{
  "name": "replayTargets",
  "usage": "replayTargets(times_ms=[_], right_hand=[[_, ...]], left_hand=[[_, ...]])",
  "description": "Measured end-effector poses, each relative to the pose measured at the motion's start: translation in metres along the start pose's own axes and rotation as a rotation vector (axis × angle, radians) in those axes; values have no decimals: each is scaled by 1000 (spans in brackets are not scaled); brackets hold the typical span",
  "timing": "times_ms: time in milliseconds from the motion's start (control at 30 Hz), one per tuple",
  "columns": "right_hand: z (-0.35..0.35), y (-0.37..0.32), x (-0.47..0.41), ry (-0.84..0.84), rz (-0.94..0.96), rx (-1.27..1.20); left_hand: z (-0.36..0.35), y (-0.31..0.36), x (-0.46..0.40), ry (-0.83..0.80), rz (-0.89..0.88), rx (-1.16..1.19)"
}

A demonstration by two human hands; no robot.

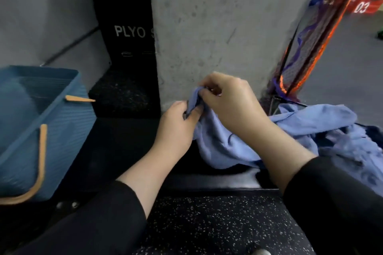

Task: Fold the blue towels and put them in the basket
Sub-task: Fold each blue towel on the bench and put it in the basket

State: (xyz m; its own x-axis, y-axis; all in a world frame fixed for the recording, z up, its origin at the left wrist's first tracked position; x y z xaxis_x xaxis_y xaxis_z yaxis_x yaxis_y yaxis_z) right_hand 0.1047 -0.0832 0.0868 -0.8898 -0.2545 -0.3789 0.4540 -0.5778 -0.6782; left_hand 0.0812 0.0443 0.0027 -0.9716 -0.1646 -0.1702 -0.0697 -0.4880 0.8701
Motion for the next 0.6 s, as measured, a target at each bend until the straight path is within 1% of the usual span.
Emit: replayTargets(times_ms=[100, 200, 267, 333, 433, 500, 567, 600], right_hand=[[-35, 13, 7, -20, -74, -89], [-66, 35, 18, -42, -114, -91], [-89, 47, 25, -130, -134, -55], [-110, 57, 30, -221, -193, -62], [-131, 73, 33, -316, -253, -15], [-139, 89, 34, -347, -327, 36], [-141, 106, 31, -352, -367, 73], [-140, 113, 29, -351, -364, 90]], left_hand=[[36, -17, -4, 115, 36, -44], [69, -38, -9, 168, 112, -45], [86, -51, -9, 206, 165, -37], [99, -62, -10, 238, 200, -51], [108, -77, -13, 233, 248, -9], [113, -87, -18, 246, 287, -13], [114, -105, -25, 227, 342, -88], [113, -115, -29, 175, 369, -202]])
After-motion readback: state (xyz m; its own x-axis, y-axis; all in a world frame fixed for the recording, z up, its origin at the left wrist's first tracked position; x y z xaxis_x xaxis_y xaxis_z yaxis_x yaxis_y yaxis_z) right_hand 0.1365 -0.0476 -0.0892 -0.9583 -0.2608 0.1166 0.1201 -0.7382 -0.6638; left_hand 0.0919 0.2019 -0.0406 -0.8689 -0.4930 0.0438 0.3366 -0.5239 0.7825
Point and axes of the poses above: each hand's wrist, its own x-axis away from the middle knuckle, its own z-axis out of the back of the hand, y = z × x, the point moved 6 cm from there along -x, towards the middle knuckle, and after that the axes turned 13 degrees about -x, right-handed, at the moved point
